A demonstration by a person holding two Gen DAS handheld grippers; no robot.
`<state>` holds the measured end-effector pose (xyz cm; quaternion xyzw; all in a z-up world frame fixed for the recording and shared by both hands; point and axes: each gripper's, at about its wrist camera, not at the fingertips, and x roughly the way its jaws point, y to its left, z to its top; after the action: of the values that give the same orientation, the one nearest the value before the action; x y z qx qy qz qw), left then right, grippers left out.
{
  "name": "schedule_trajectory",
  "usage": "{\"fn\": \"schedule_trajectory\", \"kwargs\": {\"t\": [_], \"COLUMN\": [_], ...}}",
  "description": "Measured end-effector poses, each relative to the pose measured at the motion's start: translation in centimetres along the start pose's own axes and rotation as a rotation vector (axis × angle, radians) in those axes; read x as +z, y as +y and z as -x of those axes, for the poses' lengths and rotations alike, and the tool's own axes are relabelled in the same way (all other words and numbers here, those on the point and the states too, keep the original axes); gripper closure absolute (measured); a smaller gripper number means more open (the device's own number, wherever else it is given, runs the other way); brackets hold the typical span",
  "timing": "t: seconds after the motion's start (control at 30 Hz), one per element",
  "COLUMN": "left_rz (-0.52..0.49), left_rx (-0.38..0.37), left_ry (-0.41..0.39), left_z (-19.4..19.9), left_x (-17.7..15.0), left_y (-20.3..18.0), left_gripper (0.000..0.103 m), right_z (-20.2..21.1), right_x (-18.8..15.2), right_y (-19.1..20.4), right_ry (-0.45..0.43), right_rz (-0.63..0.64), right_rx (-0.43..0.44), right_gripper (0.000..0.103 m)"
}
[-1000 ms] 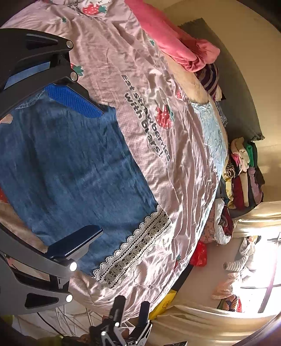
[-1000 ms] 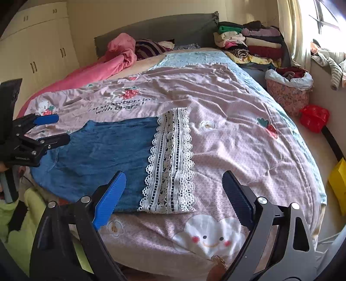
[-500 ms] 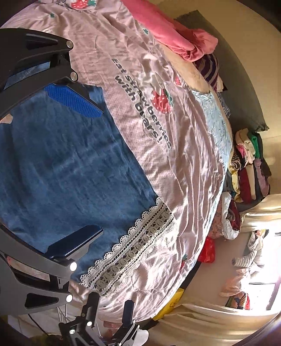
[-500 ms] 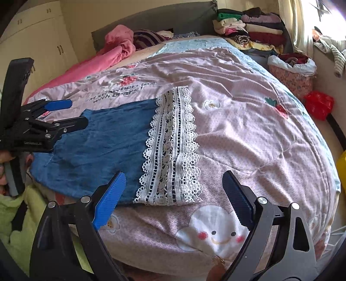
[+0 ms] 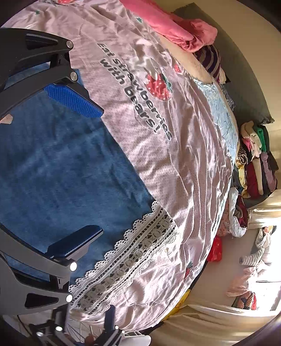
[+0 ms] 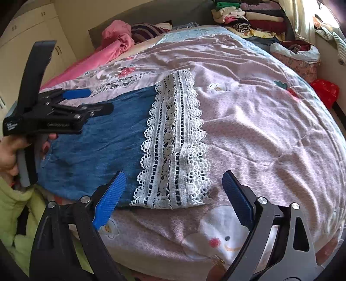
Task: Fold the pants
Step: 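Grasp the lace-trimmed leg with the right gripper and lift it toward the left gripper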
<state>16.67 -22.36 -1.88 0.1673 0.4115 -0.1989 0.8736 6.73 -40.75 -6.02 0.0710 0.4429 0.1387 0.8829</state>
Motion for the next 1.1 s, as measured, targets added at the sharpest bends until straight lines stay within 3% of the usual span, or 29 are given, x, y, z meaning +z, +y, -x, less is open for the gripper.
{"fn": "schedule_trajectory", "kwargs": {"t": [0.4,0.6,0.7,0.77,0.83,0.97,1.1], "left_rz": [-0.013,0.001,0.032,0.032,0.008,-0.008,-0.024], "left_rx": [-0.025,-0.103,-0.186,-0.237,-0.273,-0.323,-0.333], "left_ry": [0.027,0.031,0.038,0.036,0.028,0.037,0.04], "left_z": [-4.3,-6.4,-7.2,-7.4,-7.5,-7.9,-7.5], "left_x": [1.3,2.0,2.4,2.6,2.7,2.8,2.8], "left_y": [1.0,1.6,1.8,1.5,0.7,-0.1,-0.5], "left_gripper": [0.005,0.005,0.007,0.022,0.027,0.055,0.077], "right_z": [-1.4,-1.3,-1.5,-1.8,-2.0,-2.6,-3.2], "right_x": [0.0,0.4,0.5,0.6,0.7,1.1,1.5], "right_y": [0.2,0.6,0.3,0.3,0.3,0.7,0.7], "right_ry": [0.012,0.002,-0.009,-0.012,-0.017,-0.02,-0.018], "right_rz": [-0.01,0.0,-0.019,-0.031,-0.03,-0.014,-0.041], "right_rx": [0.013,0.042,0.063,0.075,0.1,0.136,0.203], "right_gripper": [0.019,0.035,0.039,0.041,0.052,0.057,0.079]}}
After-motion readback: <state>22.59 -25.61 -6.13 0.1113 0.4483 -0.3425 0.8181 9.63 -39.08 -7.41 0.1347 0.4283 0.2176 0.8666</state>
